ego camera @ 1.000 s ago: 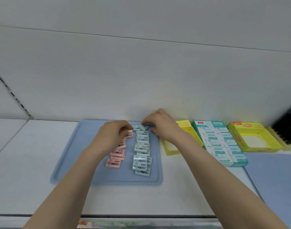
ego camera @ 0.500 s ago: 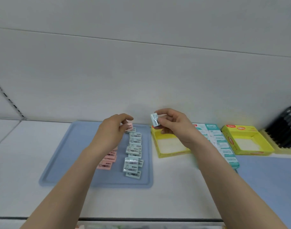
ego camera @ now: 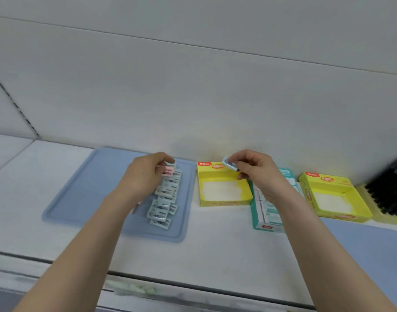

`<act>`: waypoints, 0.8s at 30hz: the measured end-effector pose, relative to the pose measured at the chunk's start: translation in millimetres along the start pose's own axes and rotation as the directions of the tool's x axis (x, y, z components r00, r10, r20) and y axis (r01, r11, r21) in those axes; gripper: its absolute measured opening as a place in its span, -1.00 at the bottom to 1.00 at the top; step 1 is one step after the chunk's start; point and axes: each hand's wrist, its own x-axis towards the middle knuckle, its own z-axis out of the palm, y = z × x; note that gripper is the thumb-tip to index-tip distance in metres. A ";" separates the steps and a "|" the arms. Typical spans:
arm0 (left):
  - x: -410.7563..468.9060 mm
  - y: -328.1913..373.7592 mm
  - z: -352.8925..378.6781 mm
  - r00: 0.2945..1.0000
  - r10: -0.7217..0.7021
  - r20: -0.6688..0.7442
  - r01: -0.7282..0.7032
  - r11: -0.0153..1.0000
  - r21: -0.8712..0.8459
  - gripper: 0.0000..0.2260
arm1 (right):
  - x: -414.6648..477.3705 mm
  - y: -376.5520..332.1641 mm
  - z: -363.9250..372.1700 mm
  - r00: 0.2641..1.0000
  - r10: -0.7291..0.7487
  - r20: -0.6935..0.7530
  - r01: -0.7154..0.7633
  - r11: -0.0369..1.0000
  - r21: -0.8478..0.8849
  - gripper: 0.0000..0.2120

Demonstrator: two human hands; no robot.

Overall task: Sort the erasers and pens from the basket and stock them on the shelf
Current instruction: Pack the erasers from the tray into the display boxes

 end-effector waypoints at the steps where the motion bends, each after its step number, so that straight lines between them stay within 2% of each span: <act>1: 0.2 -1.9 -1.2 1.000 -0.008 0.012 0.008 1.000 0.027 -0.72 | 1.4 0.9 2.1 1.000 0.005 -0.004 -0.005 1.000 -0.002 -0.69; 6: 16.5 -22.7 -26.6 0.997 -0.053 -0.050 0.056 0.996 0.074 -0.70 | 8.1 6.2 10.9 0.999 0.033 -0.022 -0.033 0.999 -0.021 -0.71; 9: 30.4 -42.3 -38.3 0.992 -0.087 0.086 0.081 0.994 0.070 -0.71 | 8.8 2.5 15.9 0.999 0.022 -0.038 -0.024 0.999 -0.048 -0.87; 11: 35.2 -48.1 -40.2 0.983 -0.079 0.163 0.065 0.994 0.093 -0.73 | 9.6 3.1 16.9 0.999 0.025 -0.044 -0.028 0.997 -0.073 -0.86; 13: 41.8 -48.8 -38.6 0.991 -0.007 0.136 -0.017 0.983 0.180 -0.78 | 11.6 7.1 18.1 0.998 0.025 -0.050 -0.032 0.991 -0.132 -0.81; 15: 49.1 -43.7 -32.3 0.989 0.123 0.083 -0.138 0.969 0.206 -0.77 | 13.1 7.9 21.5 0.997 0.030 -0.075 -0.041 0.986 -0.159 -0.78; 18: 60.8 -30.1 -13.1 0.954 0.248 0.167 -0.280 0.937 0.210 -0.76 | 12.4 3.9 24.5 0.987 0.048 -0.155 -0.071 0.987 -0.145 -0.82; 20: 68.3 -26.5 -0.4 0.934 0.280 0.221 -0.334 0.905 0.264 -0.72 | 7.6 1.8 22.8 0.980 0.069 -0.186 -0.104 0.978 -0.183 -0.84; 24: 73.4 -30.3 2.8 0.936 0.290 0.197 -0.341 0.884 0.319 -0.82 | -0.1 -3.6 27.0 0.988 0.101 -0.116 -0.131 0.950 -0.284 -0.86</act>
